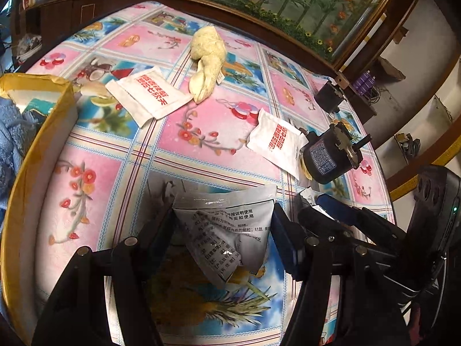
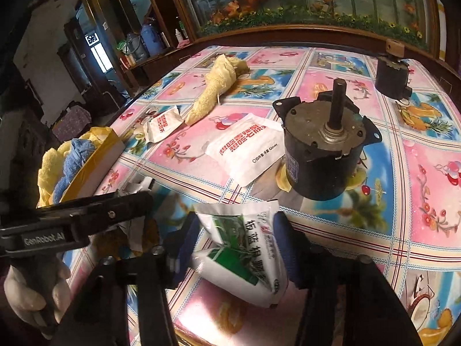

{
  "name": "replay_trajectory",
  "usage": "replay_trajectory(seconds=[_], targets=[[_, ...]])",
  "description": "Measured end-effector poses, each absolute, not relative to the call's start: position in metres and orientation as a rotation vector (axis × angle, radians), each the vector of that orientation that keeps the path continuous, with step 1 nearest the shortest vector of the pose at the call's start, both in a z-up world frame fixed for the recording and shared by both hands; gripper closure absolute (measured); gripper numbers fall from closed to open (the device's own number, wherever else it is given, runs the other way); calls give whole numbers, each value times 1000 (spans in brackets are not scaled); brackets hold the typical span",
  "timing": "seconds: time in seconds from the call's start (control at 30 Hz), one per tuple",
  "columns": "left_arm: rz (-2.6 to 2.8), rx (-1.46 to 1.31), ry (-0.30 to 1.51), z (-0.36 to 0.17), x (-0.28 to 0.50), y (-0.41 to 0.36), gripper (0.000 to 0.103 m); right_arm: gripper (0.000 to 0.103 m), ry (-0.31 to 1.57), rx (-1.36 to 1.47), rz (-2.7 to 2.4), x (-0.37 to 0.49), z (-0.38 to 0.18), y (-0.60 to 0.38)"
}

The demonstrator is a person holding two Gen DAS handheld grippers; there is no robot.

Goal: Organize soft objects
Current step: 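Grasp the grey printed packet with the left tool while the right tool grasps the green-printed packet, then carry both packets into the box and open both tools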

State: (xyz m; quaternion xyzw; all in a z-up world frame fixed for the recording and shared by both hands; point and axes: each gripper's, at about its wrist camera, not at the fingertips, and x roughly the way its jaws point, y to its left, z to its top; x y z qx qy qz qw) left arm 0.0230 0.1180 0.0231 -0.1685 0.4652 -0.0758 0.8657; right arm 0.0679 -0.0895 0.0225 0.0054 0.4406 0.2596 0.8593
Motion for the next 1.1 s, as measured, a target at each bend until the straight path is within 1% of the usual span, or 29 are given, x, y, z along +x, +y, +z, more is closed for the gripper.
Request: replay_trajectory(seconds=[0.03,0.17,0.33,0.7,0.87,1.1], targets=[[-163,-355,974,23,22,117,39,71,922,6,553,66,24,-88],[-169,-373,966,26,17,119,39,72,921,-9,560,60,26,-82],[-168,-382,933,41,2,124,39,75,909,24,578,52,34,-83],[-127,-383,859,70,-42,143,39,76,874,41,609,22,59,-79],[-89,-412,843,83,-65,166,39,76,843,15,662,7,81,-56],[53,-424,778,96,-109,221,39,76,803,-51,768,-23,105,-2]])
